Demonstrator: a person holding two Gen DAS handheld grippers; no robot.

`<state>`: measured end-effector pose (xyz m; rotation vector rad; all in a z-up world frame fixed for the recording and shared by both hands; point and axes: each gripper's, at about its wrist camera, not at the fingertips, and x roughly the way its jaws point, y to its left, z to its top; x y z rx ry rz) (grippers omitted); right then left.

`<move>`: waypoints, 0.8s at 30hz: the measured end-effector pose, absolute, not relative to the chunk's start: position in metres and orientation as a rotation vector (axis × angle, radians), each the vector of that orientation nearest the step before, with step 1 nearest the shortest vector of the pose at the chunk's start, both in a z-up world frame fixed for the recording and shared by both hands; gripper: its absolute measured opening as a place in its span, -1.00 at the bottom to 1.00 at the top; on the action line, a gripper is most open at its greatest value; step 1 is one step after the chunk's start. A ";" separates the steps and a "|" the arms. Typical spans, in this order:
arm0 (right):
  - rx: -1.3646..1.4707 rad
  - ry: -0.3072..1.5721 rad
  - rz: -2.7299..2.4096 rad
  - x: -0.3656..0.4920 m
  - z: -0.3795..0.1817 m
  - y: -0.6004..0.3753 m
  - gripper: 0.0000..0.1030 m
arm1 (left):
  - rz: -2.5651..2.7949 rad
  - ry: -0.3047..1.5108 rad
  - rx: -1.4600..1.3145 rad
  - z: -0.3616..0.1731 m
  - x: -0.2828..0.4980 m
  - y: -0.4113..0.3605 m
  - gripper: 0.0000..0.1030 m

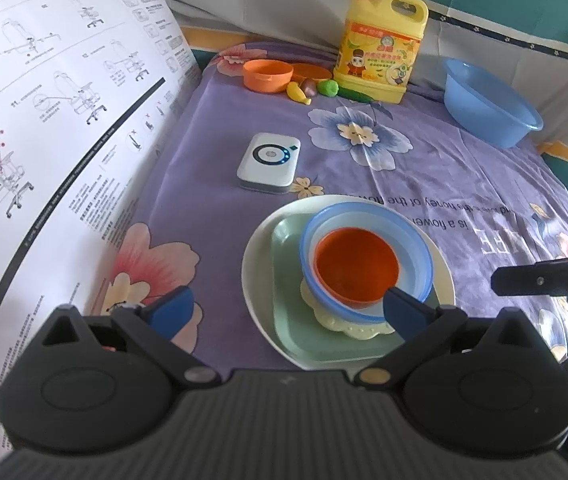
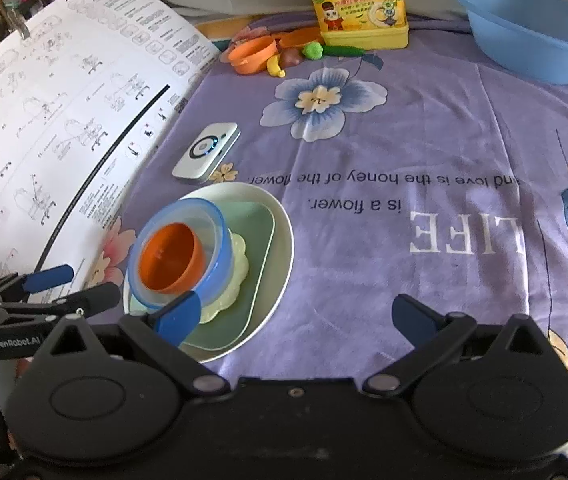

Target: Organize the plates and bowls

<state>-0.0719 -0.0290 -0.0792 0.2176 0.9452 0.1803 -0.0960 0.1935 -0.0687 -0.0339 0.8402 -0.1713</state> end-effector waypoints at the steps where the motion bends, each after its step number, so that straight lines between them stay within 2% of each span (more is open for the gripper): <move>1: 0.213 0.953 0.183 -0.071 -0.080 -0.028 1.00 | -0.171 0.845 -0.025 -0.069 -0.096 0.192 1.00; 24: -0.064 0.918 0.242 -0.084 -0.091 -0.003 1.00 | -0.170 0.848 0.109 -0.084 -0.108 0.177 1.00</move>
